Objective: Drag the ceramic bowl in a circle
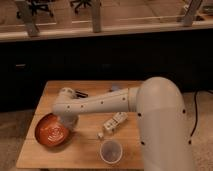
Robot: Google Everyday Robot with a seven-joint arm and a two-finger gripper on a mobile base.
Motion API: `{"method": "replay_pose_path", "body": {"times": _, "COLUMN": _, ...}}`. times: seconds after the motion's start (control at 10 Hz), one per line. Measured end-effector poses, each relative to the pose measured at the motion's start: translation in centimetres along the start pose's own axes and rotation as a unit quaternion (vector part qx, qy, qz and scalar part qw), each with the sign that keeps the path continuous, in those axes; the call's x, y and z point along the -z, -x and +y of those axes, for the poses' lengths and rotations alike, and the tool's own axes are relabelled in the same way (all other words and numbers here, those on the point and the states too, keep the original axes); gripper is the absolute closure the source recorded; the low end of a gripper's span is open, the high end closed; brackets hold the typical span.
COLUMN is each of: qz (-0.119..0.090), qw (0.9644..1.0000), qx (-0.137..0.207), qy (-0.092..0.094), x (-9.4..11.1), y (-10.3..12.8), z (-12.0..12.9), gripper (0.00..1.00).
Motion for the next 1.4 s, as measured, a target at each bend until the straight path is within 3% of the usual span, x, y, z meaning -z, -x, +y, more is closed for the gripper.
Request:
{"method": "replay_pose_path", "body": {"times": 0.1, "qz": 0.0, "qw": 1.0, "qx": -0.008, "qy": -0.003, "x": 0.2, "y": -0.6, "z": 1.0, "gripper": 0.93}}
{"method": "replay_pose_path", "body": {"times": 0.2, "qz": 0.001, "qw": 0.9999, "qx": -0.015, "qy": -0.006, "x": 0.4, "y": -1.0, "z": 2.0, "gripper": 0.95}}
{"method": "replay_pose_path", "body": {"times": 0.9, "qz": -0.002, "qw": 0.9984, "qx": -0.052, "qy": -0.022, "x": 1.1, "y": -3.3, "z": 5.6, "gripper": 0.95}}
{"method": "replay_pose_path", "body": {"times": 1.4, "qz": -0.003, "qw": 0.9976, "qx": -0.062, "qy": -0.029, "x": 1.2, "y": -4.1, "z": 5.9, "gripper": 0.95}}
